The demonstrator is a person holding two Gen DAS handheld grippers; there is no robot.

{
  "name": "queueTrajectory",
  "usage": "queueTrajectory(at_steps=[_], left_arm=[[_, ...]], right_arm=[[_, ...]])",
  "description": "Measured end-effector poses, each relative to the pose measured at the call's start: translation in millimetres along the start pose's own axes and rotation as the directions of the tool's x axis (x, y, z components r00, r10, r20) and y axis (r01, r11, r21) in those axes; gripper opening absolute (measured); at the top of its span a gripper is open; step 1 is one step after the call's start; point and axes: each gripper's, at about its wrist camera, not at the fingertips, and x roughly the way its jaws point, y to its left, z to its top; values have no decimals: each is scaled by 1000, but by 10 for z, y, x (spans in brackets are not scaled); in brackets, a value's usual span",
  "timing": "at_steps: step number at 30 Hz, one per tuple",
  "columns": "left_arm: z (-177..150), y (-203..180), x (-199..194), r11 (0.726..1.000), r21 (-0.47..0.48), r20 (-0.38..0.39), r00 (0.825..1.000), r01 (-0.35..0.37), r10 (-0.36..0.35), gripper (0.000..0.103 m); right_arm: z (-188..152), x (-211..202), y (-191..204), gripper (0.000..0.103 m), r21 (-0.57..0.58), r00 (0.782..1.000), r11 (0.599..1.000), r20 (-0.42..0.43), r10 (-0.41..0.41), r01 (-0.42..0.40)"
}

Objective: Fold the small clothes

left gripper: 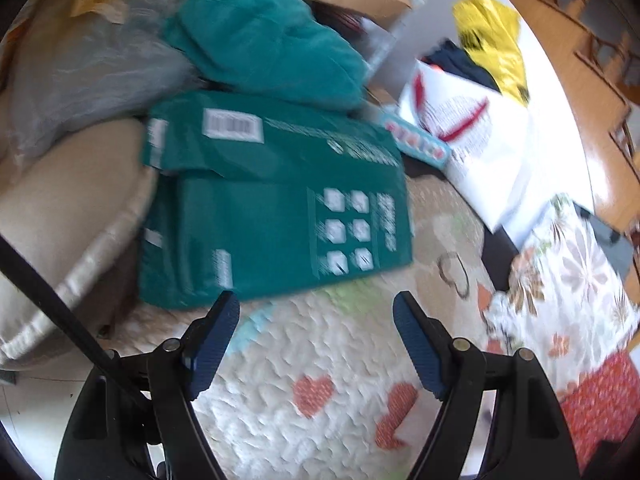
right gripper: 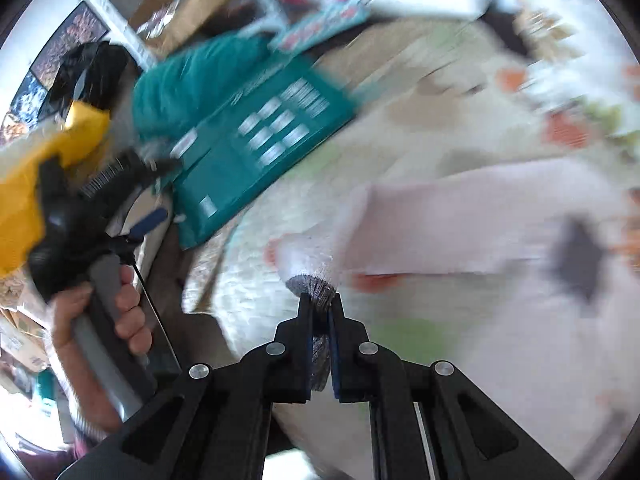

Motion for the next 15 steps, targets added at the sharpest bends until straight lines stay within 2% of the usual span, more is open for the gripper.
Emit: queueTrajectory(at_steps=[3,5,8,10,12,13,14,15], left_arm=[[-140,-253,58,998,61,-36,999,31,-28,79],[-260,-474,100,993,108,-61,997,55,-48,79],[-440,-814,159,981,173,-101,992,91,-75,79],[-561,-1051,203,969,219,-127,988,115,-88,79],[-668,-1266,232,954,270,-141,986,128,-92,79],[-735,-1396,253,944,301,-147,985,136,-95,79],[-792,-1501,272,935,322,-154,983,146,-101,80],[-850,-1594,305,928,337,-162,981,160,-110,80]], right_arm=[[-58,-580,-456,8,24,991,991,25,-133,133],[-170,-916,-820,8,44,968,968,20,-250,249],[-418,-1271,-1422,8,110,917,911,-24,-398,398],[-597,-1374,-1842,8,159,863,848,-82,-499,506],[-818,-1405,-2297,9,196,783,759,-187,-593,621],[-899,-1413,-2458,12,204,732,703,-231,-641,681],[-973,-1443,-2582,14,216,691,657,-258,-675,723],[-1023,-1508,-2646,14,246,695,650,-250,-674,719]])
